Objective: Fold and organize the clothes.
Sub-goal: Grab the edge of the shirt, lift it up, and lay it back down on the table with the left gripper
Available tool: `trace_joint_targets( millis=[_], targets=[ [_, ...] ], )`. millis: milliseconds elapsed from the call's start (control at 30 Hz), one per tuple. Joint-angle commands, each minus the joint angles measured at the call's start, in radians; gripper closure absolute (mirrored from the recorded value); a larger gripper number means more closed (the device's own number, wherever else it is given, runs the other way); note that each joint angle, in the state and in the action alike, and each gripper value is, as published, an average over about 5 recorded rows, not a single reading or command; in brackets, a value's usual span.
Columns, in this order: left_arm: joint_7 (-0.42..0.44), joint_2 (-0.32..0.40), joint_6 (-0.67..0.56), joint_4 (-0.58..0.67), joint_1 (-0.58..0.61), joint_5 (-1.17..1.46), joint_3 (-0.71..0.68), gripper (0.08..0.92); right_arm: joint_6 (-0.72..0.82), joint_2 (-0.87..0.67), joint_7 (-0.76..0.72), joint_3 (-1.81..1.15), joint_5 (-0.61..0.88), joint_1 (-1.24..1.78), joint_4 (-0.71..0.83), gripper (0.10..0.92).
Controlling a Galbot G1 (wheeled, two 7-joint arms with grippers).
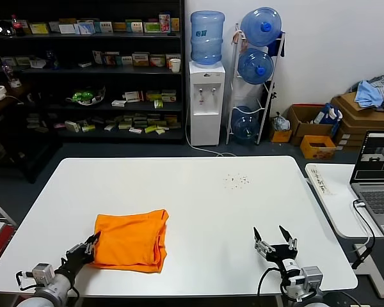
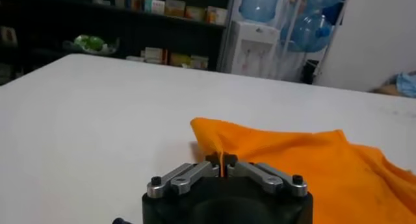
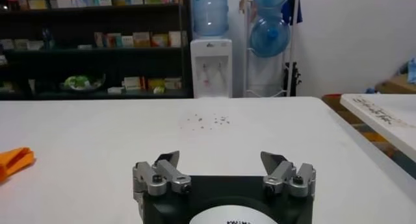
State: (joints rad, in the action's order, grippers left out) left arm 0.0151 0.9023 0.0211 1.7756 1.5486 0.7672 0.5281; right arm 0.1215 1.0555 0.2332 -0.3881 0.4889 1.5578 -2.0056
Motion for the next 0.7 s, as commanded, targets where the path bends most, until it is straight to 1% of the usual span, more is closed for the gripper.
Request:
trace_joint_targets(
  millis=[33, 133, 233, 300, 367, 467, 600, 700],
  targets=[
    [-0.027, 0.08, -0.011, 0.245, 0.076, -0.177, 0.086, 0.881, -0.002, 0.0, 0.0, 0.0, -0.001, 0.001, 0.002, 0.203],
    [-0.051, 0.093, 0.027, 0.35, 0.101, -0.217, 0.126, 0.881, -0.002, -0.001, 0.0, 0.002, -0.001, -0.001, 0.004, 0.203],
    [-0.079, 0.085, 0.087, 0.438, 0.118, -0.219, 0.177, 0.881, -0.002, -0.002, 0.001, 0.006, 0.0, -0.007, 0.006, 0.203],
    [-0.091, 0.073, 0.127, 0.475, 0.125, -0.219, 0.224, 0.881, -0.002, -0.003, 0.001, 0.009, 0.0, -0.01, 0.006, 0.203],
    [-0.094, 0.056, 0.156, 0.485, 0.13, -0.228, 0.277, 0.881, -0.002, -0.003, 0.001, 0.012, 0.0, -0.013, 0.007, 0.203],
    [-0.085, 0.022, 0.177, 0.433, 0.137, -0.243, 0.364, 0.881, -0.003, -0.003, 0.001, 0.015, 0.0, -0.018, 0.007, 0.203],
    [-0.066, -0.033, 0.163, 0.285, 0.146, -0.271, 0.449, 0.881, -0.005, -0.003, 0.001, 0.019, 0.001, -0.024, 0.009, 0.203],
    [-0.055, -0.078, 0.13, 0.179, 0.153, -0.304, 0.48, 0.881, -0.006, -0.004, 0.001, 0.021, 0.002, -0.027, 0.01, 0.203]
  ],
)
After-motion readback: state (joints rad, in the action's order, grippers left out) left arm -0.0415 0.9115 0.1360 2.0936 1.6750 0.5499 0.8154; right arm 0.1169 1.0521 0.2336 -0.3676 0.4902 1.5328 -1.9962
